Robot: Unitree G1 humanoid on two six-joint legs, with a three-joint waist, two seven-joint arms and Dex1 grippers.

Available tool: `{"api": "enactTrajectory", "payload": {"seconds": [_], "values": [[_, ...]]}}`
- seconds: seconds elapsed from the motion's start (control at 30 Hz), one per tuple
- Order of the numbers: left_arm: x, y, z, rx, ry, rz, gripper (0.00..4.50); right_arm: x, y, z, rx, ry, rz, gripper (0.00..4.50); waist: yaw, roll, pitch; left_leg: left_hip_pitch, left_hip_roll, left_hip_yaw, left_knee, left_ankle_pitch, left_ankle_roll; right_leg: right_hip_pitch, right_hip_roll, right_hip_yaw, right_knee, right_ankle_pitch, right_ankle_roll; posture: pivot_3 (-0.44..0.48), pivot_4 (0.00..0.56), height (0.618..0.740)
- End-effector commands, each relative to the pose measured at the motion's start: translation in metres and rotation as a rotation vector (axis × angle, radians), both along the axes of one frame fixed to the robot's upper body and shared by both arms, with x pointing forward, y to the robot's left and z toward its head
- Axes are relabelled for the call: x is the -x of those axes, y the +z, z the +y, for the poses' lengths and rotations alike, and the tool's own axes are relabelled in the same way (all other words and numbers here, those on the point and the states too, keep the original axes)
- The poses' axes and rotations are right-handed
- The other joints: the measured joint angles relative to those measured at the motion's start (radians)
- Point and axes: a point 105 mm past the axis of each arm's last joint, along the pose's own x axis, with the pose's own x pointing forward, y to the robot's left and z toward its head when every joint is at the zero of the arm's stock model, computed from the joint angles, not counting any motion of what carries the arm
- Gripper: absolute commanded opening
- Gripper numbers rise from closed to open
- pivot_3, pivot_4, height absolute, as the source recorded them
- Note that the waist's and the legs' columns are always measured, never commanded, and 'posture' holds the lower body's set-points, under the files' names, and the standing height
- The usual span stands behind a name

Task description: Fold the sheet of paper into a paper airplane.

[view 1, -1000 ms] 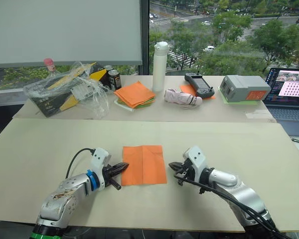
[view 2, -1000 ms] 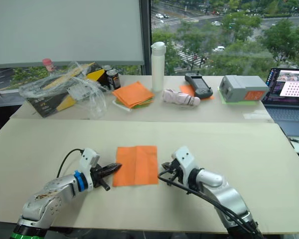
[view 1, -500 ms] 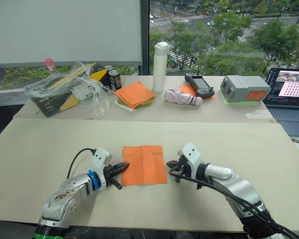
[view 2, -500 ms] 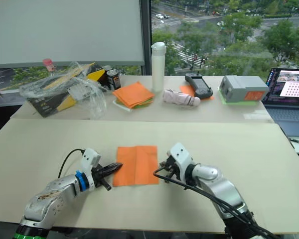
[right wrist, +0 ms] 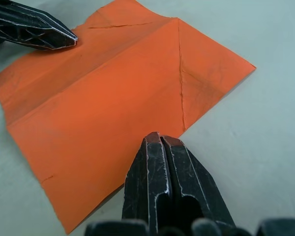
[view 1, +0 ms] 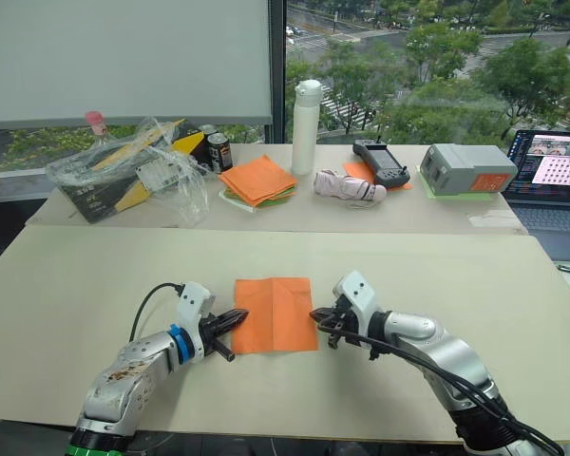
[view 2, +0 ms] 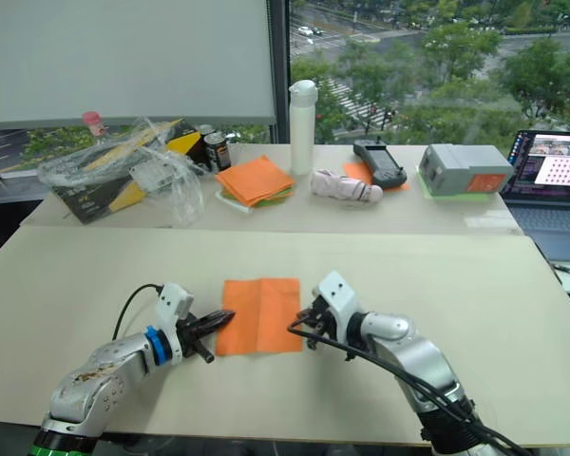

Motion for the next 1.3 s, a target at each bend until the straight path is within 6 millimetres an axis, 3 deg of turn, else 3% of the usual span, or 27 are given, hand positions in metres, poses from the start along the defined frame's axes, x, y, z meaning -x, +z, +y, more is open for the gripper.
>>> {"api": "enactTrajectory", "payload": {"seconds": [0.03,0.4,0.73,1.0,1.3], "values": [[0.001,-0.005,0.0,-0.013,0.002,0.016,0.0,-0.002,0.015,0.002,-0.042,0.008,-0.037,0.03,0.0,0.0,0.0,0.0,0.0,0.0,0.0,0.0,0.0,0.0,0.0,0.0,0.0,0.0,0.0,0.0,0.15,0.74],[0.001,-0.005,-0.002,-0.009,-0.003,0.015,0.0,-0.034,0.018,-0.012,0.055,-0.115,-0.152,0.03,-0.001,0.0,0.0,0.0,0.0,0.0,0.0,0.0,0.0,0.0,0.0,0.0,0.0,0.0,0.0,0.0,0.15,0.74],[0.002,-0.003,-0.002,-0.01,0.0,0.011,0.0,-0.058,0.014,-0.01,0.115,-0.172,-0.2,0.03,-0.002,0.0,0.0,0.0,0.0,0.0,0.0,0.0,0.0,0.0,0.0,0.0,0.001,0.0,0.0,0.0,0.15,0.74],[0.003,-0.003,-0.001,-0.012,0.01,0.011,0.0,-0.052,0.018,0.01,0.066,-0.075,-0.173,0.03,-0.004,0.0,0.0,0.001,0.0,0.0,0.0,0.0,0.0,0.0,0.0,0.0,0.001,0.0,0.0,0.0,0.15,0.74],[0.004,-0.004,-0.001,-0.012,0.016,0.012,0.0,-0.051,0.023,0.011,0.038,-0.069,-0.171,0.03,-0.004,0.0,0.0,0.001,0.0,0.0,0.0,0.0,0.0,0.0,0.0,0.0,0.001,0.0,0.0,0.0,0.15,0.74]]}}
